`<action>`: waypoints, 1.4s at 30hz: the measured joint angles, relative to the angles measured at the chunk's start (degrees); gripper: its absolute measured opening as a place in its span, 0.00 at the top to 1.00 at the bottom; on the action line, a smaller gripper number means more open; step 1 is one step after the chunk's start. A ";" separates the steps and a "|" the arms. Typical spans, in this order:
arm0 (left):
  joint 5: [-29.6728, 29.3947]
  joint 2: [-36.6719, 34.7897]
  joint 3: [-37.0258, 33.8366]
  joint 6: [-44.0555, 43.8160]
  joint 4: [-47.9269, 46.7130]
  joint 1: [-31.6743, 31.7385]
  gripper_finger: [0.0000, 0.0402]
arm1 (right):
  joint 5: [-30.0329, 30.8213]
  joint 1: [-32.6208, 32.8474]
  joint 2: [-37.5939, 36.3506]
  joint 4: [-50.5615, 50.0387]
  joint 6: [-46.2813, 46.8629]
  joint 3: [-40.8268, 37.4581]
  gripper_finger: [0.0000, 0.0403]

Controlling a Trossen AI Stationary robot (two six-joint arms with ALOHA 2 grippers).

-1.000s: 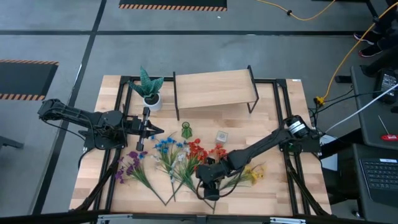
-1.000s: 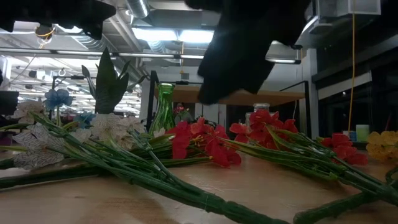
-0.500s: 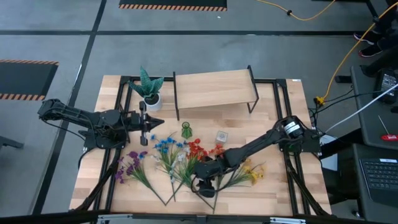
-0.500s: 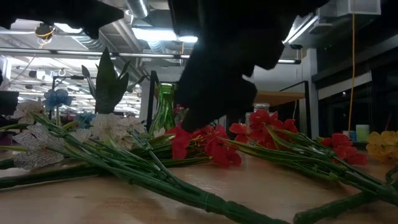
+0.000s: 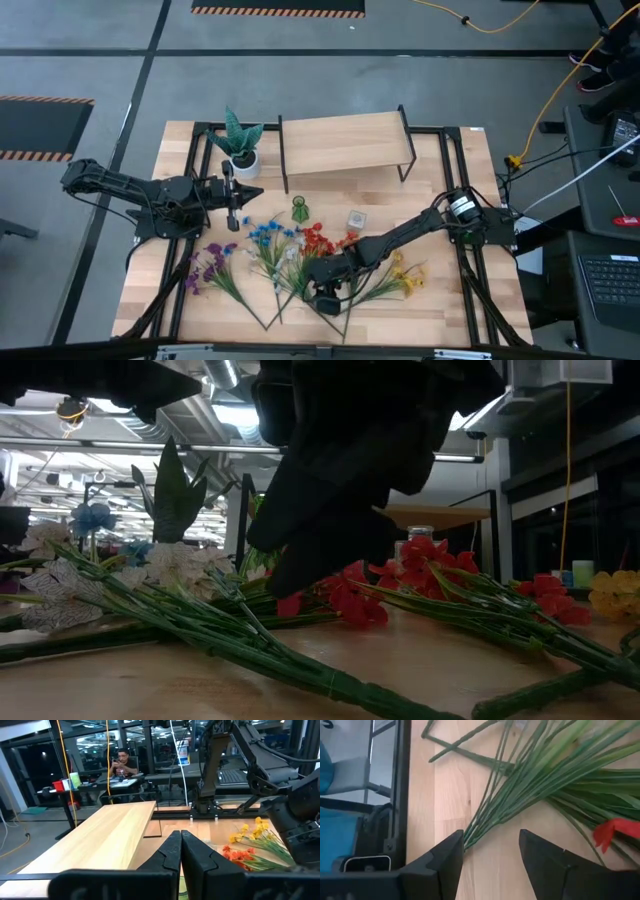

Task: Pick and place flowers into a vace then onto a shelf
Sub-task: Put the white flowers into the transparent vase

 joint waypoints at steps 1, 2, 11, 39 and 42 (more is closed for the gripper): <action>0.00 0.00 0.00 0.00 0.00 0.00 0.99 | 1.23 0.00 0.00 -0.08 0.00 0.00 0.52; 0.00 0.00 0.00 0.00 0.00 0.00 0.98 | 2.71 0.00 0.00 -0.11 -0.02 0.00 0.52; 0.09 0.00 0.00 0.00 -0.02 0.00 0.98 | 5.72 0.00 0.00 0.71 3.10 0.00 0.52; 0.09 0.00 0.00 0.00 -0.02 0.00 0.98 | 11.13 2.71 3.50 3.74 10.19 0.02 0.52; 0.09 0.00 0.00 0.00 -0.02 0.00 0.98 | 11.12 2.70 3.66 3.74 10.15 0.02 0.52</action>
